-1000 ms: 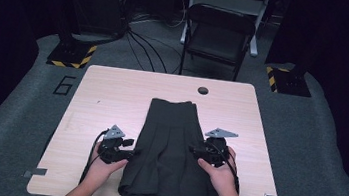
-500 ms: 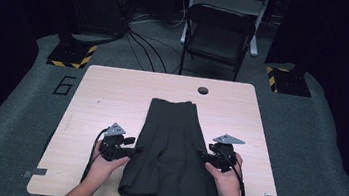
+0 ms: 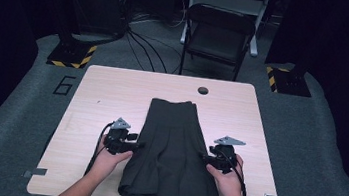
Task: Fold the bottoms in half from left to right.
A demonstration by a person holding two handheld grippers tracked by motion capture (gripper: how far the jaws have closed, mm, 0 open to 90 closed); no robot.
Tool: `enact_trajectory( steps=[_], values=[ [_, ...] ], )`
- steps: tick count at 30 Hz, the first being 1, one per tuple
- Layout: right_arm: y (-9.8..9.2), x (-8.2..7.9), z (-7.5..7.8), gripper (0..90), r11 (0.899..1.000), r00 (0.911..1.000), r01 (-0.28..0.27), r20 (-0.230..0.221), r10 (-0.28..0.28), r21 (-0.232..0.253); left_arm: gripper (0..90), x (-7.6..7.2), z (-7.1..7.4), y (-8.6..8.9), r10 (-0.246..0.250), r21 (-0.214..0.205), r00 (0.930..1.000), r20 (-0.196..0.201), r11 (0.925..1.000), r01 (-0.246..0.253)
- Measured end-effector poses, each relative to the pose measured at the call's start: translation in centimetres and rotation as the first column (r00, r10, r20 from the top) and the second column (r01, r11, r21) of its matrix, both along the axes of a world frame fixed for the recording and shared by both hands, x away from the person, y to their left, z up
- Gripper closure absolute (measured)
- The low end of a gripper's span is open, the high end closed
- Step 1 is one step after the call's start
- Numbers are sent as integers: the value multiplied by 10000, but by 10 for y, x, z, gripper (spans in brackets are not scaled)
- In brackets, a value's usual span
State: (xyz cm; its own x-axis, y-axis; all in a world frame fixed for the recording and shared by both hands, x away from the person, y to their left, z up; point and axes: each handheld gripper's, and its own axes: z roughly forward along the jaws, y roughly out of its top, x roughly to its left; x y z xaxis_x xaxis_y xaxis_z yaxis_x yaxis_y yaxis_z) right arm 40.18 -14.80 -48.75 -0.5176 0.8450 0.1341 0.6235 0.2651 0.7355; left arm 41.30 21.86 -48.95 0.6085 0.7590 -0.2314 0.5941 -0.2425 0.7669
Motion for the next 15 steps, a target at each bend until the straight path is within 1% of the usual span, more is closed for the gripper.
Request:
enact_trajectory(
  steps=[1,2,3,5,6,7,8,10,12,13,15],
  values=[
    [1,0,-1,458,10000,10000,12,35,-12,-36,460,0,-1,-1,104,1,9999,-49,9999,-104],
    [1,0,-1,457,9999,10000,-55,4,55,-93,460,0,-1,-1,24,37,10000,-63,10000,-24],
    [2,-1,-1,457,10000,10000,-47,-51,47,-77,460,1,-1,-1,70,1,9999,-93,10000,-70],
    [3,-1,-2,454,9999,10000,-60,-24,59,-145,459,1,-1,0,199,-33,9998,-29,9998,-199],
    [3,-1,-2,453,9994,9998,-193,44,194,-291,459,2,-1,0,202,-20,9998,-23,9998,-202],
    [3,0,-2,453,9995,9998,-181,76,183,-265,459,3,0,1,123,3,9999,-39,9999,-123],
    [4,0,-3,453,9995,9998,-171,57,173,-255,459,4,0,0,180,31,9998,-34,9998,-180],
    [4,0,-3,453,9992,9997,-224,35,225,-324,459,6,2,1,194,-4,9998,83,9998,-194],
    [4,0,-4,453,9993,9997,-219,62,221,-312,459,9,4,0,139,129,9999,85,9998,-140],
    [5,0,-4,453,9994,9998,-213,43,215,-267,459,10,5,0,235,138,9997,118,9996,-236],
    [5,-1,-4,453,9994,9997,-225,-4,225,-273,460,15,9,-1,140,222,9997,202,9996,-145]
  ],
)
